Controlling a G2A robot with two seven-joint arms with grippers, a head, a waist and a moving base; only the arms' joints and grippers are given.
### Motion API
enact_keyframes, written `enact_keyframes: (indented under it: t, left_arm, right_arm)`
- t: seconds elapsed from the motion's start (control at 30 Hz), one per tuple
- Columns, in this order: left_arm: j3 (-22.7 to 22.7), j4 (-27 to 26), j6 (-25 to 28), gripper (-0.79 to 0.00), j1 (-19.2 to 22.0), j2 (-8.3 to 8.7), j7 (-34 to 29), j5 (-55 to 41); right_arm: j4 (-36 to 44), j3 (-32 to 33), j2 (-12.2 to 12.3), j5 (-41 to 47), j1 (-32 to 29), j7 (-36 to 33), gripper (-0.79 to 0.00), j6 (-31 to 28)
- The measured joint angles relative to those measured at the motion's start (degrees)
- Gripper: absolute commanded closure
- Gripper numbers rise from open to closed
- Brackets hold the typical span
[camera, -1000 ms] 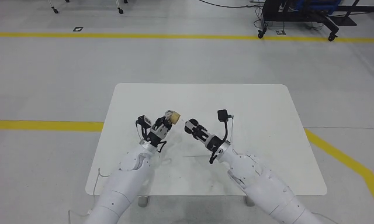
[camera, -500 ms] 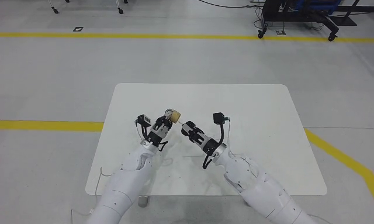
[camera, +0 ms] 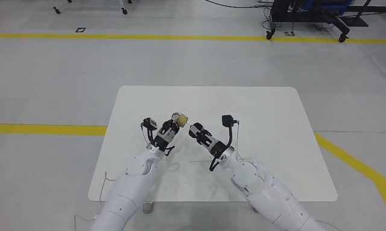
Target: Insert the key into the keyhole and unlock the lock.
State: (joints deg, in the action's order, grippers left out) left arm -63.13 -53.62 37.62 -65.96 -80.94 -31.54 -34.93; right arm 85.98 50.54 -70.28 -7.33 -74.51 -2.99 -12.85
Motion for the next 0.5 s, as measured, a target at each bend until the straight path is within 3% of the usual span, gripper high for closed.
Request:
enact_keyframes:
  t: [0.5]
  left_arm:
    - [0.07, 0.40, 0.55, 0.000, 0.01, -0.43, 0.03, 1.42]
  right_arm:
    - [-0.37, 0.96, -0.88, -0.60, 0.07, -1.31, 0.000, 1.31]
